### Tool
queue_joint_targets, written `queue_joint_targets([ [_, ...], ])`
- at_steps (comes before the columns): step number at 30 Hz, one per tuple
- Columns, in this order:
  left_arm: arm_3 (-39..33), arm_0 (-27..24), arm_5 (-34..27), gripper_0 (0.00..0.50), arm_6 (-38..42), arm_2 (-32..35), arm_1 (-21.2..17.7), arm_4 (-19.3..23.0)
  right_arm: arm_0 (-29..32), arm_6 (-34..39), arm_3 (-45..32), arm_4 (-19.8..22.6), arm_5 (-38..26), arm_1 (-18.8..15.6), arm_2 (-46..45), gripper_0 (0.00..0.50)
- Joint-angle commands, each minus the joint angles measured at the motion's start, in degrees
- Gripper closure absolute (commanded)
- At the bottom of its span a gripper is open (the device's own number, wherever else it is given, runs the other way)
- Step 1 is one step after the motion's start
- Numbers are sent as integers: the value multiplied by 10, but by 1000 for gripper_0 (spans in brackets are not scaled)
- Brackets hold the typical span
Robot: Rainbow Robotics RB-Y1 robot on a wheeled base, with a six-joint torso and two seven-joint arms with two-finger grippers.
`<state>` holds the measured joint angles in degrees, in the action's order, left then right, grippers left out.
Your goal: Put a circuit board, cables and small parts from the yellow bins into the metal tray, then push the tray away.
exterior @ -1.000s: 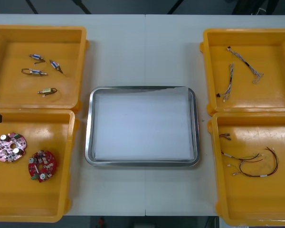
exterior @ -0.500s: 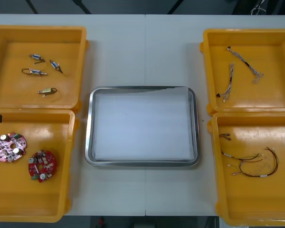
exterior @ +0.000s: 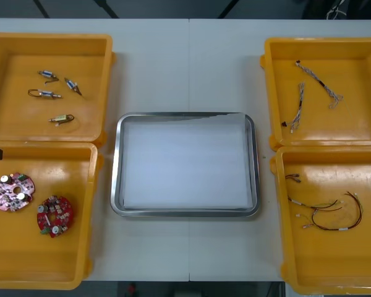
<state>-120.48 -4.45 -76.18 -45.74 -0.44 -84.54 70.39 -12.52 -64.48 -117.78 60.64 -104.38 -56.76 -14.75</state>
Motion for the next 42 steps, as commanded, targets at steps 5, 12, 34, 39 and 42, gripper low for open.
queue_joint_targets([
  [5, -8, 8, 5, 0, -31, 15, 3, -5, 7, 3, -15, 4, 5, 5, -16, 0],
  [12, -8, 8, 5, 0, -31, 15, 3, -5, 7, 3, -15, 4, 5, 5, -16, 0],
  [34, -8, 8, 5, 0, -31, 15, 3, -5, 7, 3, -15, 4, 5, 5, -16, 0],
  [39, -8, 8, 5, 0, -31, 15, 3, -5, 7, 3, -15, 4, 5, 5, -16, 0],
  [42, -8, 8, 5, 0, -31, 15, 3, -5, 7, 3, -15, 4, 5, 5, -16, 0],
])
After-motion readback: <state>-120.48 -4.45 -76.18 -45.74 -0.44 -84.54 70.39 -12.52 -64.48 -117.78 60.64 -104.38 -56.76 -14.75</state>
